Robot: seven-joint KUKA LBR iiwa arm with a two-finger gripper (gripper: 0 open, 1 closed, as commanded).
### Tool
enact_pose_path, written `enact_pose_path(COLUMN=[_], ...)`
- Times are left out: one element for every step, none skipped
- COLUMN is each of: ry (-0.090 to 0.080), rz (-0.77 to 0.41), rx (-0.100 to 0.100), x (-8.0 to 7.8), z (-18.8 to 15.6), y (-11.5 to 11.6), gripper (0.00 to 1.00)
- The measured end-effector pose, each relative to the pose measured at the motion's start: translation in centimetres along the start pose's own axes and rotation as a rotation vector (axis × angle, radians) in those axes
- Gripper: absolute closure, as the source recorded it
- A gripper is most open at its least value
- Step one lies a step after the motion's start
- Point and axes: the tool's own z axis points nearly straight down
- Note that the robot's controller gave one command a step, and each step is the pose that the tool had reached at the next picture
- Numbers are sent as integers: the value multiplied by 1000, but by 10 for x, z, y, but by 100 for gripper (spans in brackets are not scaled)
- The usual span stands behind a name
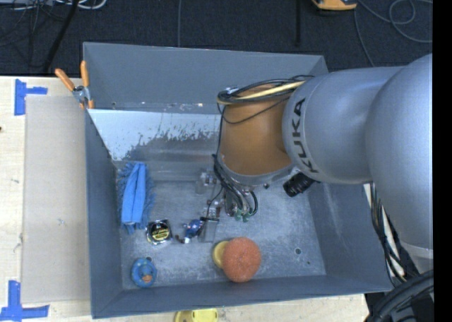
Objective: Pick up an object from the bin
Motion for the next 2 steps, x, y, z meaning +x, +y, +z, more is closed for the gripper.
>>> enact_pose_path(ry=[2,-20], rz=[-209,-167], rx=[1,-4], x=[23,-6], z=[-28,-11], y=[-8,25], gripper=[0,0])
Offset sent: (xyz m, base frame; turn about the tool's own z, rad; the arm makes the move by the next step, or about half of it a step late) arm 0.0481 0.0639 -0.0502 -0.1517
